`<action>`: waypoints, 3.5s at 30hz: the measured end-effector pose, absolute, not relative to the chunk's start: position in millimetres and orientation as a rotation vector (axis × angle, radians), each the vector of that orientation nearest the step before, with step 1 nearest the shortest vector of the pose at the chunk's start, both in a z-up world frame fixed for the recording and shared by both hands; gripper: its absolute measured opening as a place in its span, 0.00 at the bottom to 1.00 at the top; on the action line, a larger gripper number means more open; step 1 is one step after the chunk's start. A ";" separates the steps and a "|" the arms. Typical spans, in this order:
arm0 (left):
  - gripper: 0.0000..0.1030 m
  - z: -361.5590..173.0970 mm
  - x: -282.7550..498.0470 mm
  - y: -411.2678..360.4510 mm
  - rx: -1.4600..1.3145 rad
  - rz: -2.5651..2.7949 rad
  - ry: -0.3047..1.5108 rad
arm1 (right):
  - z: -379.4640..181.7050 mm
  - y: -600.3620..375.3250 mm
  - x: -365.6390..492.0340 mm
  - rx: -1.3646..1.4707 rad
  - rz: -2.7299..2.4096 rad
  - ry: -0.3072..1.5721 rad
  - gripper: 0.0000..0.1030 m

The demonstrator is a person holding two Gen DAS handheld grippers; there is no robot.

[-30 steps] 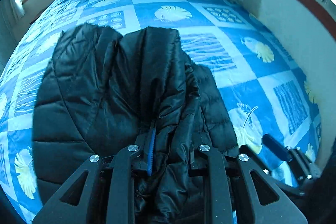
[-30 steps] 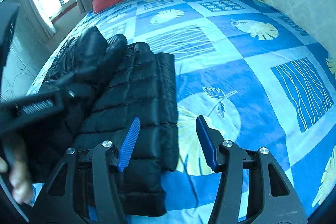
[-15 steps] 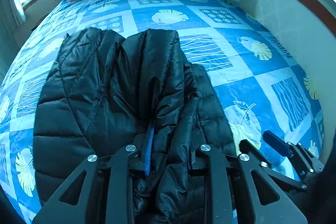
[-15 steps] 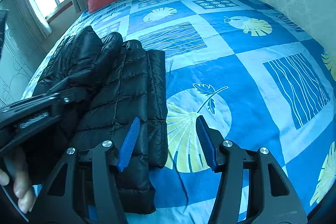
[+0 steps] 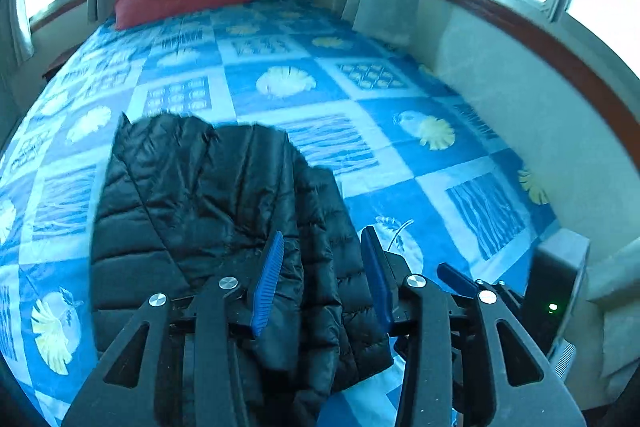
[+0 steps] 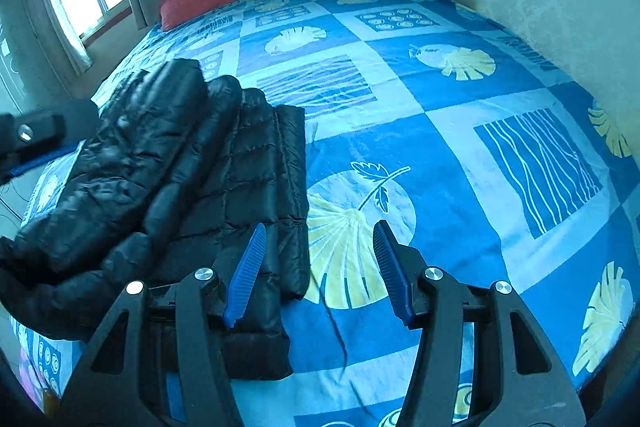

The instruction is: Fold large clothes

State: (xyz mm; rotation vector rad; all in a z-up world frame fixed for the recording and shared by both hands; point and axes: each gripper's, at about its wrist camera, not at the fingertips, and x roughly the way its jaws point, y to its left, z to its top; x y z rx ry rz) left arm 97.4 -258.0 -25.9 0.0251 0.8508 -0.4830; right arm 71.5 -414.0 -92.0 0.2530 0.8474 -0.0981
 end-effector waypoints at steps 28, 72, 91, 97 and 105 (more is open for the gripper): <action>0.52 -120.1 134.7 -49.0 -0.225 -0.206 0.921 | -89.1 -331.5 151.7 0.206 0.023 0.937 0.17; 0.62 -109.1 80.9 -103.2 -0.163 -0.293 0.835 | -50.7 -329.3 63.1 0.147 0.060 0.842 0.27; 0.62 -170.6 100.4 -137.1 -0.010 -0.279 0.910 | -149.8 -346.1 69.0 0.218 0.005 0.941 0.27; 0.62 -150.5 86.8 -114.4 -0.089 -0.286 0.909 | -128.3 -349.5 58.0 0.215 0.009 0.941 0.33; 0.62 -105.3 97.3 -85.6 -0.163 -0.274 0.818 | -64.8 -358.4 54.0 0.190 -0.010 0.851 0.38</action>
